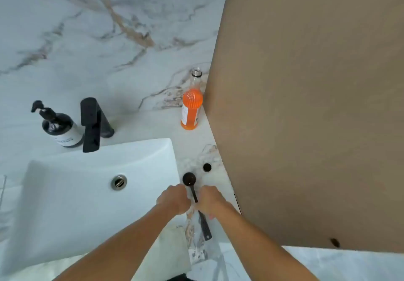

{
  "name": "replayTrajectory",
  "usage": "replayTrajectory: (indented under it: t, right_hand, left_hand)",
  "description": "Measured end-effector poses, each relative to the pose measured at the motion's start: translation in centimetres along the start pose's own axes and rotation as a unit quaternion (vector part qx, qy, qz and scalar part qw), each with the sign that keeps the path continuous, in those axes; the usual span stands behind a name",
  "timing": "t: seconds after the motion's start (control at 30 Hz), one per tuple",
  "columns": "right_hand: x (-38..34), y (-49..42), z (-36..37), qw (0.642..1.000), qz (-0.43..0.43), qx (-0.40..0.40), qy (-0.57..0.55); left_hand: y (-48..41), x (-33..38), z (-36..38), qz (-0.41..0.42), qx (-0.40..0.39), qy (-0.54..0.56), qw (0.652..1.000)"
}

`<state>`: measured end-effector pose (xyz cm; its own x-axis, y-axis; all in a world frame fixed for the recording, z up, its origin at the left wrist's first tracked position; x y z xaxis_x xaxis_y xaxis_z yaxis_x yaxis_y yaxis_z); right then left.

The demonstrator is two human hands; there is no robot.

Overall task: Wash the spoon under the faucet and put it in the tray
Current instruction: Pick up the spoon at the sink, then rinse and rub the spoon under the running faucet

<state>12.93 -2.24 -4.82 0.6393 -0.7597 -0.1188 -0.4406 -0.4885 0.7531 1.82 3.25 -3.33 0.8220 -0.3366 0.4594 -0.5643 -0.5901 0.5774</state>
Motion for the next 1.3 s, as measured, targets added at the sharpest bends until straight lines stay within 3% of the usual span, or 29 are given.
replayTrajectory:
  t: [0.13, 0.27, 0.5, 0.7, 0.83, 0.93, 1.1, 1.3]
  right_hand:
    - [0.5, -1.3, 1.5, 0.998, 0.007, 0.059, -0.026]
    - [0.9, -2.1, 2.2, 0.994, -0.013, 0.036, -0.106]
    - [-0.6, -1.1, 2.9, 0.959, -0.012, -0.075, -0.275]
    - [-6.9, 1.1, 4.7, 0.952, -0.06, -0.131, -0.272]
    - [-12.8, 2.0, 2.9, 0.963, -0.068, -0.181, -0.19]
    - [-18.9, 2.9, -2.5, 0.945, -0.108, -0.135, -0.278]
    - [-30.0, 6.2, -8.9, 0.882, -0.166, -0.122, -0.425]
    - [-35.7, 6.4, -7.8, 0.886, -0.13, -0.152, -0.419]
  left_hand:
    - [-0.9, -0.6, 1.2, -0.06, 0.036, 0.157, 0.985]
    - [-1.5, -1.1, 2.2, -0.097, 0.062, 0.286, 0.951]
    - [-1.0, -4.4, 2.7, -0.128, 0.136, 0.496, 0.848]
    - [2.6, -9.0, 0.7, -0.125, 0.195, 0.619, 0.751]
    - [5.0, -13.9, -1.8, -0.128, 0.255, 0.615, 0.735]
    - [6.5, -17.5, -3.7, -0.14, 0.286, 0.626, 0.712]
    - [7.6, -21.8, -5.3, -0.147, 0.309, 0.61, 0.715]
    - [7.3, -23.8, -5.5, -0.126, 0.306, 0.586, 0.739]
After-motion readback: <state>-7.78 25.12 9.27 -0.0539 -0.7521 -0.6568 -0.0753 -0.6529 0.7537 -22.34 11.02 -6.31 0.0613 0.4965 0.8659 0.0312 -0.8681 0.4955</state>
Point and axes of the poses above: each hand's wrist, its own y-axis away from the middle knuckle, its own z-axis out of the palm, x = y × z, the point moved 5 cm from there along -y, towards the middle knuckle, and after that the axes turned 13 degrees about z, right-handed, at the moved point
